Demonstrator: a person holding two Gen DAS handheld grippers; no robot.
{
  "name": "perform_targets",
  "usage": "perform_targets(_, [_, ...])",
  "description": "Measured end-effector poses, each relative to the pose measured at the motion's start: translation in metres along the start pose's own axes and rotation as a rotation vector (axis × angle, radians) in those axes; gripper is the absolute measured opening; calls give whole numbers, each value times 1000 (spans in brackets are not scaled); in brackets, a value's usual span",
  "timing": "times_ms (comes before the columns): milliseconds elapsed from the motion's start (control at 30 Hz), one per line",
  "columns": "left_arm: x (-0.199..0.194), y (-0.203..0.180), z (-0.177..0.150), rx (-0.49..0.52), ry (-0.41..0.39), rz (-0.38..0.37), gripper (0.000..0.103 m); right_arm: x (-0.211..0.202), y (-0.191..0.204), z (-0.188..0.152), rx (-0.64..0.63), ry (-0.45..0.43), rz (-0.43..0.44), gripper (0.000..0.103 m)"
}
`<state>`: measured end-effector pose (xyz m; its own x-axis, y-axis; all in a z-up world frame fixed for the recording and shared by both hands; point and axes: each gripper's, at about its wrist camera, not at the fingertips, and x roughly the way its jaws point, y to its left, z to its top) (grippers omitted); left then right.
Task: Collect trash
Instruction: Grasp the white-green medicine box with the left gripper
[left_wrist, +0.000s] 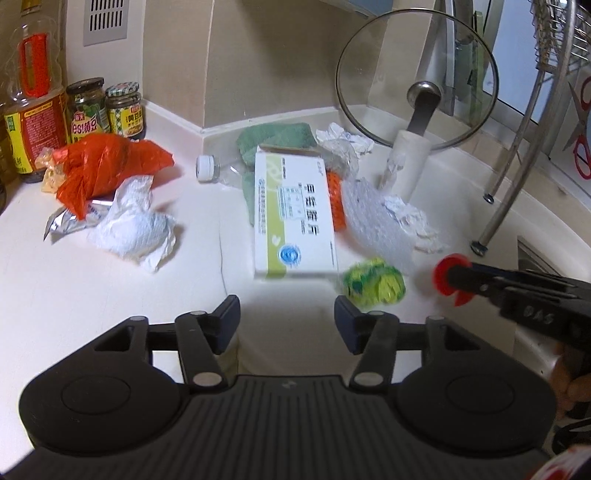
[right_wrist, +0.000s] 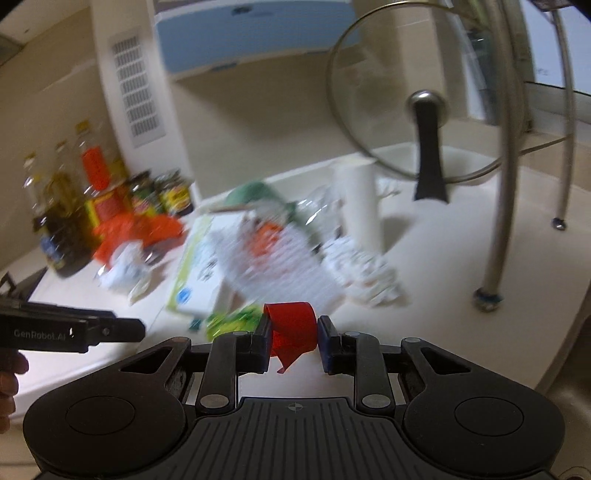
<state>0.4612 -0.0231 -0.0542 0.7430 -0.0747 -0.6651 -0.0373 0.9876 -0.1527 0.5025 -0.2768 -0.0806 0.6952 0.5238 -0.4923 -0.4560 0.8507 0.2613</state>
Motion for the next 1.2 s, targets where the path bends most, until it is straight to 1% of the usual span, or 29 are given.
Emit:
perform_targets(33, [3,0,4,-2,-5,0,61,0,-5,3,7,-9,-9,26])
perform_targets(67, [7,0,8,-1,-11,1,67,0,-9,6,14,-16,-16,26])
perform_targets(167, [19,-3,20,14,-25,2,71,2,-21,12,37,-29,-32,26])
perform_targets(200, [24,-4,23,19,-26,2,75,2,-24,14,42,-32,-36,26])
perform_targets(267, [35,-7,30,24,-23,5,79,4,-29,17,50,-37,-42,26])
perform_targets(333, [45,-9,35,25,-14,11,80,4,-33,19,56,-41,-45,26])
perform_targets(400, [53,-11,38,23,-5,14,83,5,-36,21,62,-44,-45,26])
perform_targets(500, [64,-14,40,32,3,34,85,7,-40,22,68,-46,-44,26])
perform_targets(600, [76,-14,42,41,15,61,85,8,-44,23,78,-45,-45,26])
perform_targets(733, [85,-15,44,51,19,70,83,12,-48,24,85,-39,-47,26])
perform_targets(900, [89,-19,46,84,19,82,70,16,-52,25,93,-32,-53,26])
perform_targets(1033, [87,-20,45,102,3,93,69,17,-53,24,99,-28,-54,26])
perform_targets(1200, [75,-18,45,118,-37,87,69,14,-51,23,103,-30,-54,26])
